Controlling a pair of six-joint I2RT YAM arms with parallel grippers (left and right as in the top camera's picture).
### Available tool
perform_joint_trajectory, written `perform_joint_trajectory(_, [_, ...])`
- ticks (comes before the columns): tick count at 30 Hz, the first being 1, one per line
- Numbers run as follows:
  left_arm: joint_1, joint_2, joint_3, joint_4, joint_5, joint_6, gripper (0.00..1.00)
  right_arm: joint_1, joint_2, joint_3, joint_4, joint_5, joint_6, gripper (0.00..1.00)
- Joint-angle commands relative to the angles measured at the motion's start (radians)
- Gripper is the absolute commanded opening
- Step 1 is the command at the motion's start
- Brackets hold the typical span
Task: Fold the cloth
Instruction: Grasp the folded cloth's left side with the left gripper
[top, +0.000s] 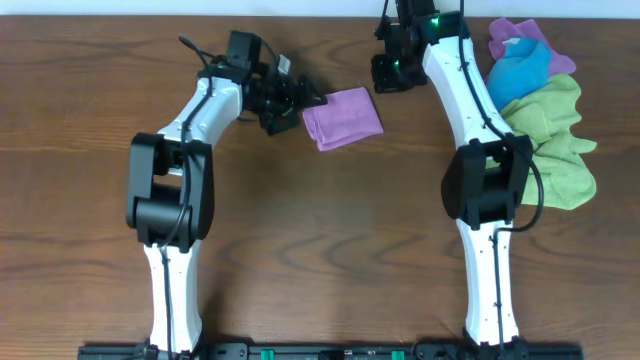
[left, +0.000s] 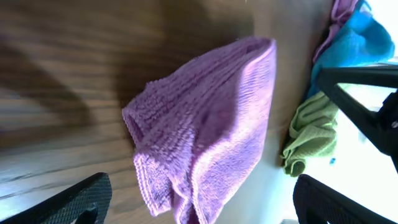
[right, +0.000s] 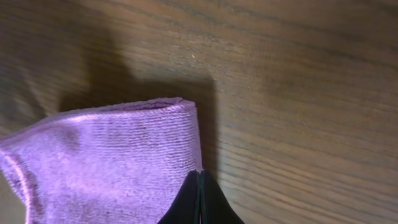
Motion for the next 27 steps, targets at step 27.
perform_joint_trajectory(27, [-0.011, 0.018, -0.252, 0.309, 0.145, -0.084, 0.95, 0.039, 0.153, -0.010, -0.002, -0.106, 0.060, 0.02])
